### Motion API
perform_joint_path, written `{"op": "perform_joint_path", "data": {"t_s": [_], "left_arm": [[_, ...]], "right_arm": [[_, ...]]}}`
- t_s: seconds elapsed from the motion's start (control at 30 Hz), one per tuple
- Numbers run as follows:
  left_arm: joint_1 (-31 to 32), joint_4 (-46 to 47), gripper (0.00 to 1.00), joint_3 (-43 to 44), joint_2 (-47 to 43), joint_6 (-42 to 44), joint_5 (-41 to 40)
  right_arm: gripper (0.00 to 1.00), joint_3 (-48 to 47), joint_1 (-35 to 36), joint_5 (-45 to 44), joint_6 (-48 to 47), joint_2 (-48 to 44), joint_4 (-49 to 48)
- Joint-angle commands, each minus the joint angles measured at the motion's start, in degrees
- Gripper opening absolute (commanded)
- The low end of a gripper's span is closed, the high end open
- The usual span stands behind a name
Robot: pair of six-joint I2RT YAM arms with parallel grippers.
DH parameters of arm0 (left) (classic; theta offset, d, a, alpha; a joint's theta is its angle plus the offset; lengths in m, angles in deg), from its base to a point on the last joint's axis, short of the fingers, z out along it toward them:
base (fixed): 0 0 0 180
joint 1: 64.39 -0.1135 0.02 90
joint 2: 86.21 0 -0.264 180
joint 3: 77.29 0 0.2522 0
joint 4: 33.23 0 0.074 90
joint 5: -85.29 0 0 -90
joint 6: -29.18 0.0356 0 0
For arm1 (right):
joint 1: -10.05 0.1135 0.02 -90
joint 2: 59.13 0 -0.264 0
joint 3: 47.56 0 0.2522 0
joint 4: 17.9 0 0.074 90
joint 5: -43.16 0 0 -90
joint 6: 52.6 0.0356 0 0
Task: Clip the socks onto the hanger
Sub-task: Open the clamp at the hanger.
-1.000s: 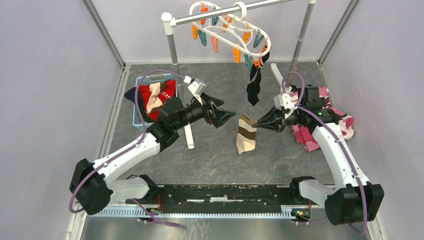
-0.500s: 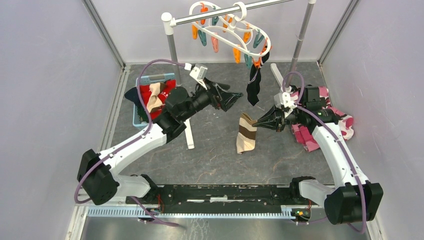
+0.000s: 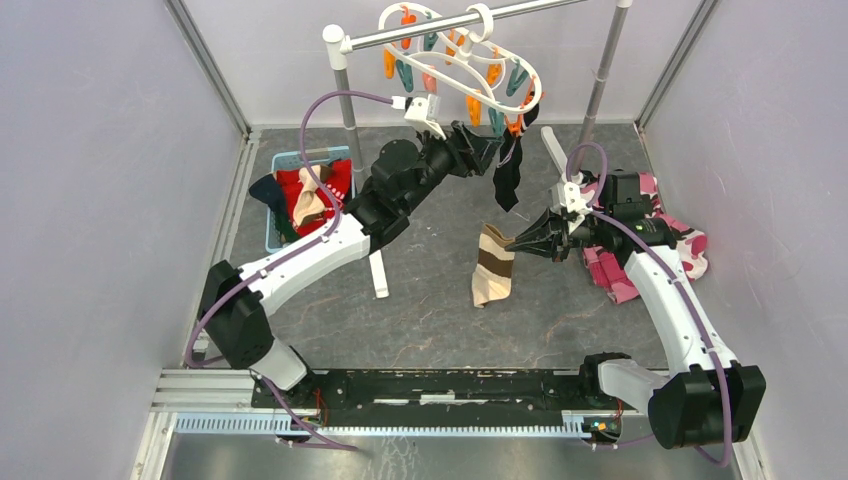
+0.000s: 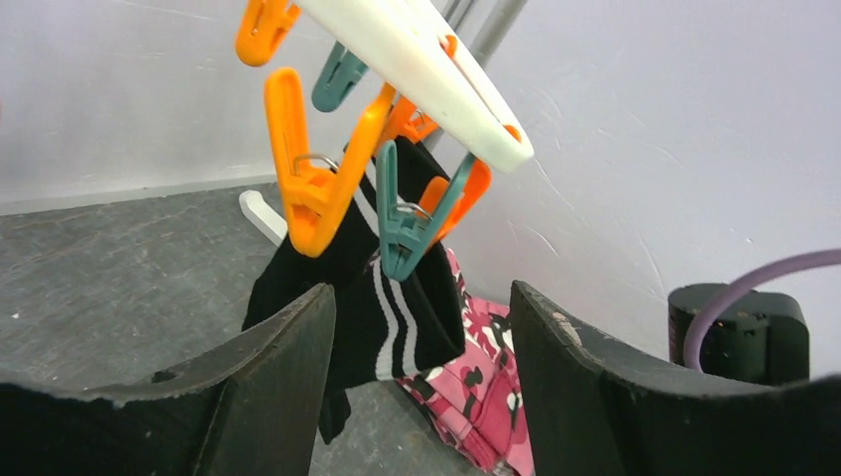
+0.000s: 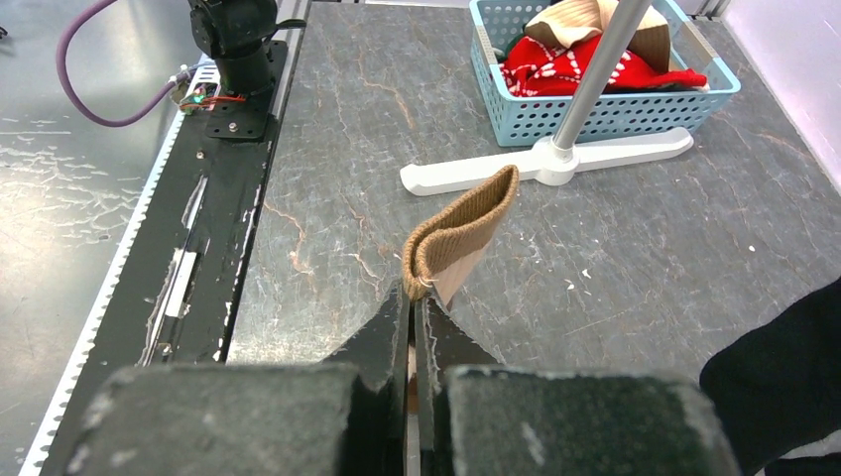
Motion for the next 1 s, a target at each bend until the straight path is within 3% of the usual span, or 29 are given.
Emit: {"op": "perform_joint_path", "data": {"t_s": [0.0,0.57,0.97], "left_arm": [[0.32,-0.17,0.7,4.81,1.66,2.76,-4.61],[0.3,3.24,0.56,9.73,7.15,4.69,-5.0],[0.3,5.37,0.56,11.69,8.86,5.22,-5.47]], "right_arm": [[0.0,0.28,-0.43,-0.06,0.9,-0.18,-1.33],[0.0,0.26,-0.41,-0.02,0.64,-0.18,-0.9],[0.0,0.2,-0.37,-0.02,0.2,-0.07,-0.53]]}}
